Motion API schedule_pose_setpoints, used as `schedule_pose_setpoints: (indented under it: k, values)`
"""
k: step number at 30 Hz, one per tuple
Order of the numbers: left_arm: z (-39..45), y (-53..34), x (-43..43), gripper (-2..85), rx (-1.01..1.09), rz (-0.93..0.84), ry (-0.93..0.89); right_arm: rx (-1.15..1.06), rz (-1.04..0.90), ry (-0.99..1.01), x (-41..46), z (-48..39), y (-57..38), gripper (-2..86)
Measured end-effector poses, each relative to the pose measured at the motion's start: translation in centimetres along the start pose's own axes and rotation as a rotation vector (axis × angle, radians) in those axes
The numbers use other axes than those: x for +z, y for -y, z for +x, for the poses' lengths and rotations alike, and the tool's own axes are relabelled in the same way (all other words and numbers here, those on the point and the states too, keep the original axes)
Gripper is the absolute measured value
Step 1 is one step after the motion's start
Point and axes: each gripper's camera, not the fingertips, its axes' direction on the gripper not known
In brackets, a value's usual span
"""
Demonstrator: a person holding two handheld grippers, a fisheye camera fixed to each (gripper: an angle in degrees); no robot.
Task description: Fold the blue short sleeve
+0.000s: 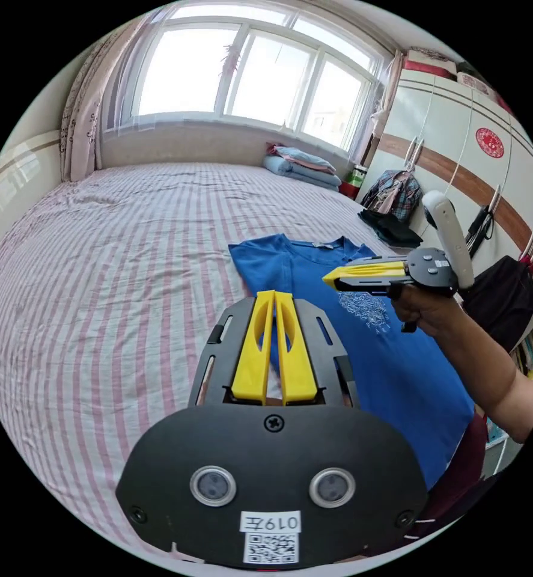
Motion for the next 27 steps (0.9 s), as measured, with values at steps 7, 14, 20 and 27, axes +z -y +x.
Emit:
schedule_pose_setpoints:
  k: [7,14,20,27]
  values:
    - [4.7,4.2,-8.0,0.9,0.103,-0.137,0.014,0.180,0.050,0.075,-8.3,-0.4,-11.7,-0.9]
    - [8.8,-5.2,-17.0,1.5,0.043,-0.250,-0.069,0.290,0.026,0.018,-15.6,-0.7,-25.6,-0.7]
    - [10.4,-12.0,-26.2,2.8,0.037,-0.300,-0.019,0.194,0.031,0.005,-21.2,-4.4,-37.0,-0.9]
    - [6.7,-15.2,-32.9,11.2,-0.120,-0.364,0.076,0.145,0.038,-0.118,-25.3,-8.9,-46.3,0.3]
